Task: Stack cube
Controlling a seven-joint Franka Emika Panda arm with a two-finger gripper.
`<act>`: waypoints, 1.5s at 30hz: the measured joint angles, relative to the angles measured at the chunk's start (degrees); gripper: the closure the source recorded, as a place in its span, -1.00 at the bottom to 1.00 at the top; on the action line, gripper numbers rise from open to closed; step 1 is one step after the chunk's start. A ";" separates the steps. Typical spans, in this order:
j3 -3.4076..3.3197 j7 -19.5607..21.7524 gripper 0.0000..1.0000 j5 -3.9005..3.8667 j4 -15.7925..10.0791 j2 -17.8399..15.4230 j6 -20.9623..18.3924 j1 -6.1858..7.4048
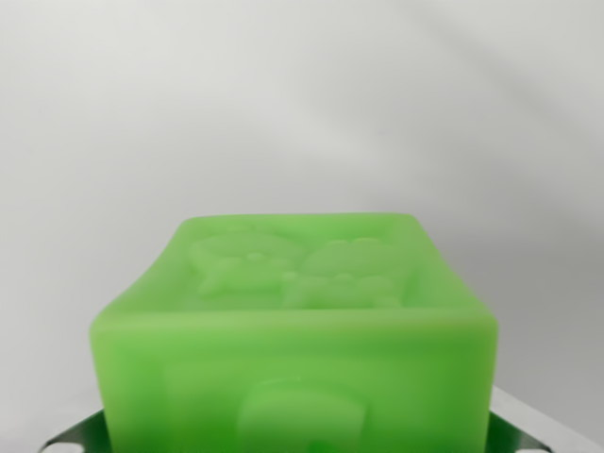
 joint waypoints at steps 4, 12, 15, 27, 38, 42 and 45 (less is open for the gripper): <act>0.00 0.84 1.00 -0.08 0.00 -0.54 -0.43 0.33; 0.04 3.26 1.00 -0.10 -0.03 -0.37 -0.43 1.94; 0.04 3.99 1.00 -0.10 -0.03 -0.37 -0.43 2.41; 0.05 7.94 1.00 -0.11 -0.04 -0.42 -0.46 4.80; 0.05 11.40 1.00 -0.12 -0.02 -0.46 -0.54 6.91; 0.06 12.61 1.00 -0.12 0.04 -0.46 -0.61 7.65; 0.06 13.74 1.00 -0.12 0.11 -0.46 -0.68 8.35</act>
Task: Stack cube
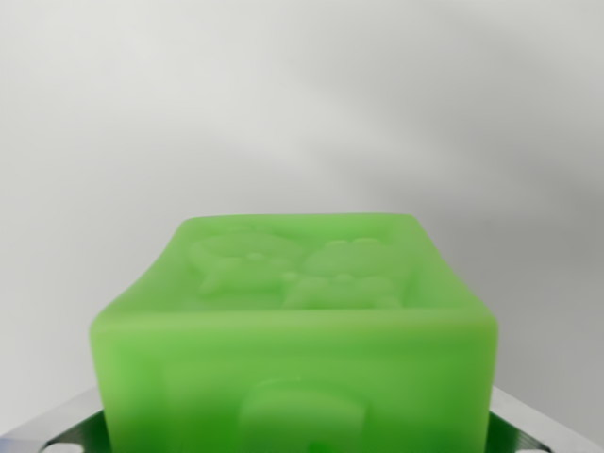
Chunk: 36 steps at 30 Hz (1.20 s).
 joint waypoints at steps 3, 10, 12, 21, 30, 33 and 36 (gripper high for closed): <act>0.00 1.02 1.00 0.00 0.07 0.00 -0.08 0.61; 0.01 3.27 1.00 0.00 0.29 0.00 -0.28 1.95; 0.02 3.82 1.00 0.00 0.36 0.01 -0.33 2.31; 0.04 6.93 1.00 0.00 0.87 0.20 -0.60 4.19; 0.04 10.06 1.00 -0.01 1.59 0.55 -0.92 6.08; 0.04 11.03 1.00 -0.01 1.78 0.66 -1.02 6.68; 0.04 12.09 1.00 -0.01 2.05 0.79 -1.16 7.33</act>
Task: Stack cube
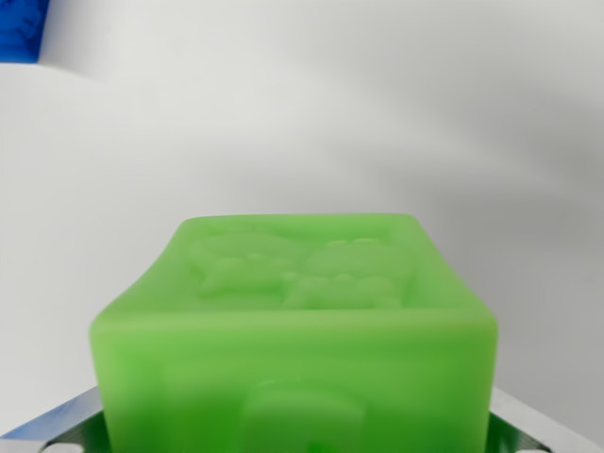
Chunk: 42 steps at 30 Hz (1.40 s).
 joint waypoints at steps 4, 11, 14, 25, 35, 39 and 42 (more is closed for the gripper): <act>0.00 1.36 1.00 0.00 0.43 0.22 -0.23 0.81; 0.01 3.49 1.00 0.00 1.16 0.65 -0.52 2.09; 0.01 4.48 1.00 0.00 1.44 0.84 -0.65 2.70; 0.01 8.00 1.00 0.00 2.77 1.52 -1.30 4.77; 0.02 11.10 1.00 0.00 4.15 2.32 -1.82 6.57; 0.02 12.22 1.00 0.00 4.60 2.62 -2.01 7.25; 0.02 13.19 1.00 0.00 5.07 2.85 -2.22 7.82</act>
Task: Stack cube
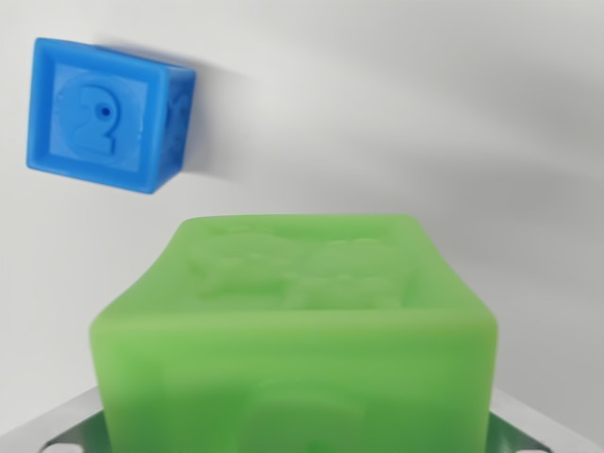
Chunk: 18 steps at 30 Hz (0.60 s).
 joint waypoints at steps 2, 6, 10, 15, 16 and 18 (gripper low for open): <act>0.00 0.66 1.00 0.00 0.35 0.17 -0.18 0.38; 0.00 1.81 1.00 0.00 0.92 0.52 -0.42 1.03; 0.00 2.92 1.00 0.00 1.55 0.90 -0.68 1.68; 0.01 4.63 1.00 0.00 2.41 1.38 -1.08 2.63; 0.01 4.89 1.00 0.00 2.57 1.46 -1.17 2.73; 0.01 5.46 1.00 0.00 2.98 1.68 -1.34 3.03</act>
